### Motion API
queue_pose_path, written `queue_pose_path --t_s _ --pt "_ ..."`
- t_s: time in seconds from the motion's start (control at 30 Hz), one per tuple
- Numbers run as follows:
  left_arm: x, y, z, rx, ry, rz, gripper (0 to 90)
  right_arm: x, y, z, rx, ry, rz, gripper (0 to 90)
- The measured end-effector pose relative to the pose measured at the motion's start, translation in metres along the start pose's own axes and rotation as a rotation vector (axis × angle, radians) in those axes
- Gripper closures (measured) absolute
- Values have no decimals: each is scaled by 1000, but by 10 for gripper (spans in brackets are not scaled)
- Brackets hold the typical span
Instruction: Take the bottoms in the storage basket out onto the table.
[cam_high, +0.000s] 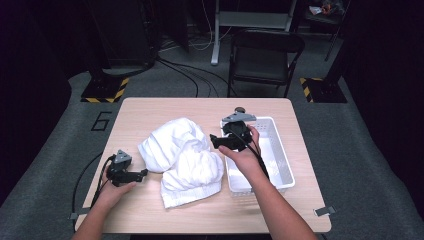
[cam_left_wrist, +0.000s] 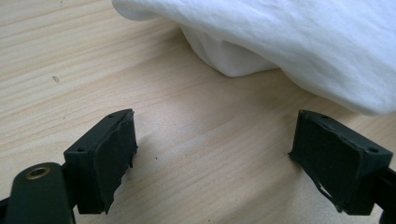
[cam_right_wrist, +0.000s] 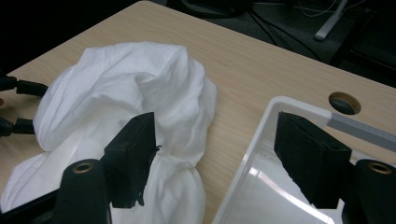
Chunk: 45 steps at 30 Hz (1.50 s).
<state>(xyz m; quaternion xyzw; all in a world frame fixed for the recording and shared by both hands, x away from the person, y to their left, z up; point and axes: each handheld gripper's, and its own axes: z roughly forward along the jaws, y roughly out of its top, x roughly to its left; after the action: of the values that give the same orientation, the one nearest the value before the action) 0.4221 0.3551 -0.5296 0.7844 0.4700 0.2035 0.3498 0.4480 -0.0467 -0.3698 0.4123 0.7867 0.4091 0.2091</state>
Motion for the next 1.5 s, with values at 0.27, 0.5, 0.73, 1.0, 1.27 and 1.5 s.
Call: queue_pose_path --t_s 0.27,0.5,0.73,1.0,1.27,1.5 --pt "0 0 0 0 0 0 134 -15 -15 -11 -14 -24 16 296" --pt "0 0 0 0 0 -1 134 -22 -31 -18 -22 -46 4 311" --pt "0 0 0 0 1 0 134 -29 -49 -25 -37 -63 5 324" --pt "0 0 0 0 1 1 134 -43 -71 -32 -52 -81 34 328" --pt "0 0 0 0 2 0 134 -58 -96 -37 -24 -121 59 333" --pt "0 0 0 -1 3 -2 134 -62 -115 -40 -25 -148 65 334"
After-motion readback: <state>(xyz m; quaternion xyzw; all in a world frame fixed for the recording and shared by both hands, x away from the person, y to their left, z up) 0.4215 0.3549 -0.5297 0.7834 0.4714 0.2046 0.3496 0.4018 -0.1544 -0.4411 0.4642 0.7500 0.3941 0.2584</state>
